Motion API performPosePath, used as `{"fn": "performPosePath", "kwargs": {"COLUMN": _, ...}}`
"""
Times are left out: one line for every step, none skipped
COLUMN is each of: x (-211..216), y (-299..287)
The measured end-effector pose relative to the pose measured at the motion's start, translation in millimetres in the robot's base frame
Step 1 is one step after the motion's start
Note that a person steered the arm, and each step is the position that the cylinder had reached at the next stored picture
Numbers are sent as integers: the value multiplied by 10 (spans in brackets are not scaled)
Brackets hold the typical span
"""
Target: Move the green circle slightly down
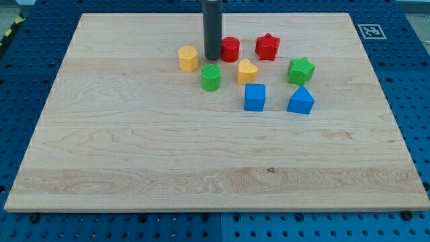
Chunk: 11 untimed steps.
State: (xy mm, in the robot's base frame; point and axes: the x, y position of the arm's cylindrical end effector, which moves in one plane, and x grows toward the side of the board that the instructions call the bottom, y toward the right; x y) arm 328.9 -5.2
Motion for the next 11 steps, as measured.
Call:
{"fn": "performPosePath", "kwargs": {"x": 36, "y": 106}}
{"fn": "performPosePath", "kwargs": {"x": 77, "y": 114}}
{"fn": "performPosePath", "kwargs": {"x": 147, "y": 114}}
{"fn": "performPosePath", "kwargs": {"x": 234, "y": 114}}
{"fn": "performPosePath", "kwargs": {"x": 304, "y": 114}}
{"fn": "performPosePath", "kwargs": {"x": 348, "y": 114}}
{"fn": "performPosePath", "kwargs": {"x": 403, "y": 114}}
{"fn": "performPosePath", "kwargs": {"x": 473, "y": 114}}
{"fn": "performPosePath", "kwargs": {"x": 524, "y": 114}}
{"fn": "performPosePath", "kwargs": {"x": 576, "y": 114}}
{"fn": "performPosePath", "kwargs": {"x": 574, "y": 114}}
